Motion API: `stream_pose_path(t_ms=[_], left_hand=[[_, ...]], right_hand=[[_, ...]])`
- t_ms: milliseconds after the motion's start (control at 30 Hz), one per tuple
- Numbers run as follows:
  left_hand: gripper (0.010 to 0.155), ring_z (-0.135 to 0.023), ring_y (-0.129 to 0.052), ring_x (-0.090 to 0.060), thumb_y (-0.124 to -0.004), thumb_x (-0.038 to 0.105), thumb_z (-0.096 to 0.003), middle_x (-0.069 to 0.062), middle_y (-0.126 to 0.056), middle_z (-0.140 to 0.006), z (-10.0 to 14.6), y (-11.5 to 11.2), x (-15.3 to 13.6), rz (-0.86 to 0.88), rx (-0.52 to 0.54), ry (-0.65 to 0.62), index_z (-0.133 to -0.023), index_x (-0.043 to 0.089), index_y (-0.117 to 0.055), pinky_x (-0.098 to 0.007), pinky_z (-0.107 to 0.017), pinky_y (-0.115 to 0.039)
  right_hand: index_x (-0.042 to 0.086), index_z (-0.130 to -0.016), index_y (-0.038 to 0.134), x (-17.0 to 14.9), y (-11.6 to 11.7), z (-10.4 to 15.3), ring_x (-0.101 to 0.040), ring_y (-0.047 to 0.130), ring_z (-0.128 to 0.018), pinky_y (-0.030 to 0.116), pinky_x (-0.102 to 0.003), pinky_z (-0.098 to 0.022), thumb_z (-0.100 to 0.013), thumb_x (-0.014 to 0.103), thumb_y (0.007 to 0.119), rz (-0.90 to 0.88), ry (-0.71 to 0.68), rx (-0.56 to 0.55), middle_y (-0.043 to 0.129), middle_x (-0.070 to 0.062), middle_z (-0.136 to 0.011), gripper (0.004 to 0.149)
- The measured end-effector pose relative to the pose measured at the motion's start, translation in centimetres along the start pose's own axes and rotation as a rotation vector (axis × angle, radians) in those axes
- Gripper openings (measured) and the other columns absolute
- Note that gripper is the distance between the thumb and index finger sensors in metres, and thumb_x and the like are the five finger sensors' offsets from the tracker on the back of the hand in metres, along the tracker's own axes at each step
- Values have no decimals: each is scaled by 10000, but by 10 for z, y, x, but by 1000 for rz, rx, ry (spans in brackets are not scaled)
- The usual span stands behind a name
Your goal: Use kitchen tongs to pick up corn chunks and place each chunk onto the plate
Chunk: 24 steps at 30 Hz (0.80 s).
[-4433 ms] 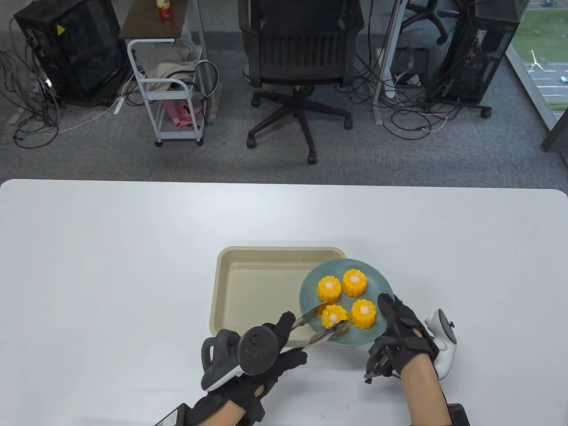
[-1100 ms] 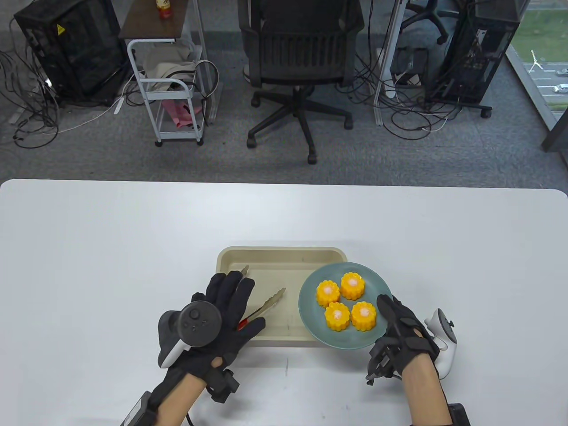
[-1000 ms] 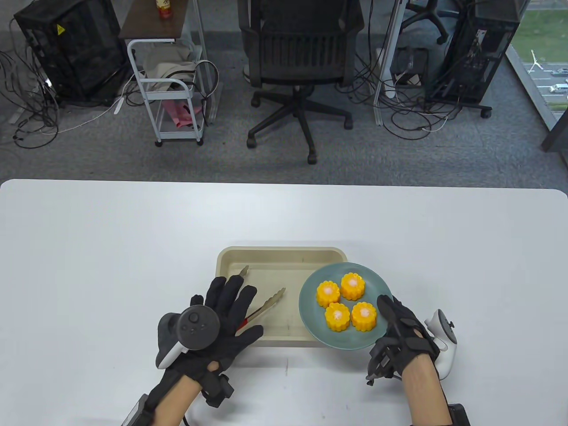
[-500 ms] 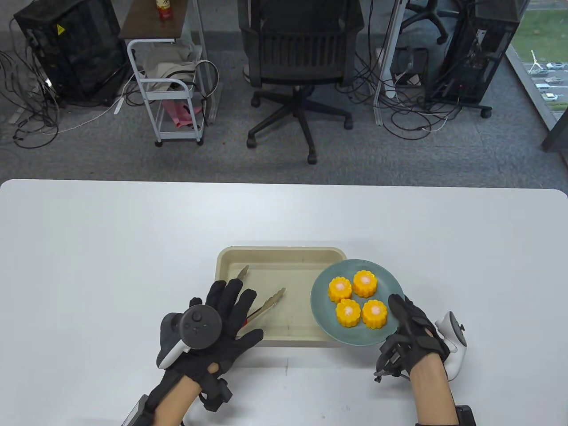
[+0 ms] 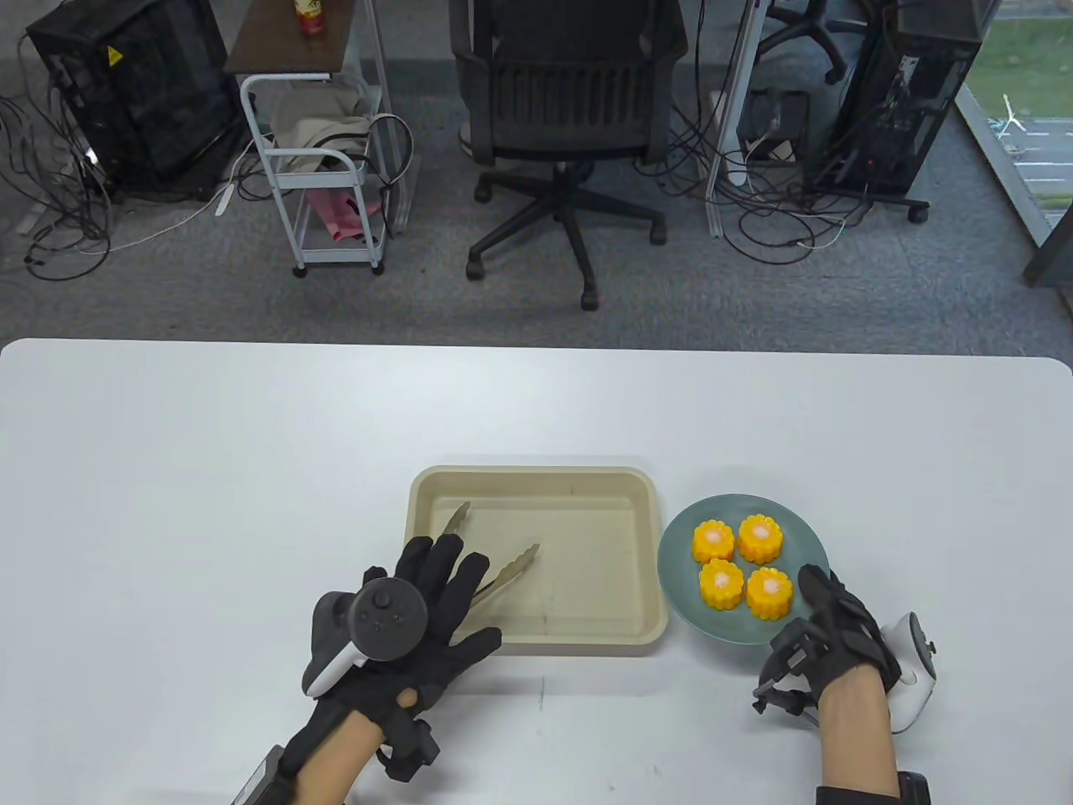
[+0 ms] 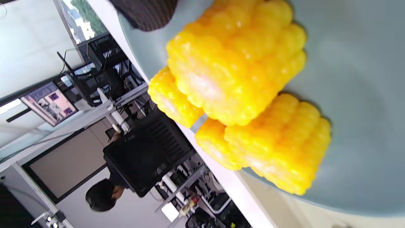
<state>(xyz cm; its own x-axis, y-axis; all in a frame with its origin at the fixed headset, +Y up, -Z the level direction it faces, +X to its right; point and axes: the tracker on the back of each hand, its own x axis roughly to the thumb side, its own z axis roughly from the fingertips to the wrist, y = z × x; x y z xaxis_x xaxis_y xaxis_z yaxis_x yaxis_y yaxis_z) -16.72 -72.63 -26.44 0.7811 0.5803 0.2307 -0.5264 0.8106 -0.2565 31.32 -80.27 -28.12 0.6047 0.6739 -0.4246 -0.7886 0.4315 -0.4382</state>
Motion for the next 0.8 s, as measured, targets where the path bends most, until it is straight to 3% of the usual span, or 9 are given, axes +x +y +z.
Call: stream_pose_path(t_ms=[233, 800], left_hand=[[841, -1160, -8, -336, -657, 659, -439, 2, -111, -1233, 1, 2, -3, 9, 9, 11, -1145, 383, -291, -781, -671, -67], [850, -1156, -4, -336, -652, 662, -440, -9, -102, -1229, 2, 2, -4, 8, 5, 25, -1144, 372, -275, -780, -670, -74]], right_hand=[[310, -1032, 544, 0, -23, -8, -317, 824, -946, 763, -496, -657, -518, 323, 644, 12, 31, -98, 713, -95, -1092, 524], [318, -1048, 517, 3, -43, -16, -323, 759, -971, 756, -413, -685, -532, 347, 641, 70, 81, -151, 680, -94, -1124, 531]])
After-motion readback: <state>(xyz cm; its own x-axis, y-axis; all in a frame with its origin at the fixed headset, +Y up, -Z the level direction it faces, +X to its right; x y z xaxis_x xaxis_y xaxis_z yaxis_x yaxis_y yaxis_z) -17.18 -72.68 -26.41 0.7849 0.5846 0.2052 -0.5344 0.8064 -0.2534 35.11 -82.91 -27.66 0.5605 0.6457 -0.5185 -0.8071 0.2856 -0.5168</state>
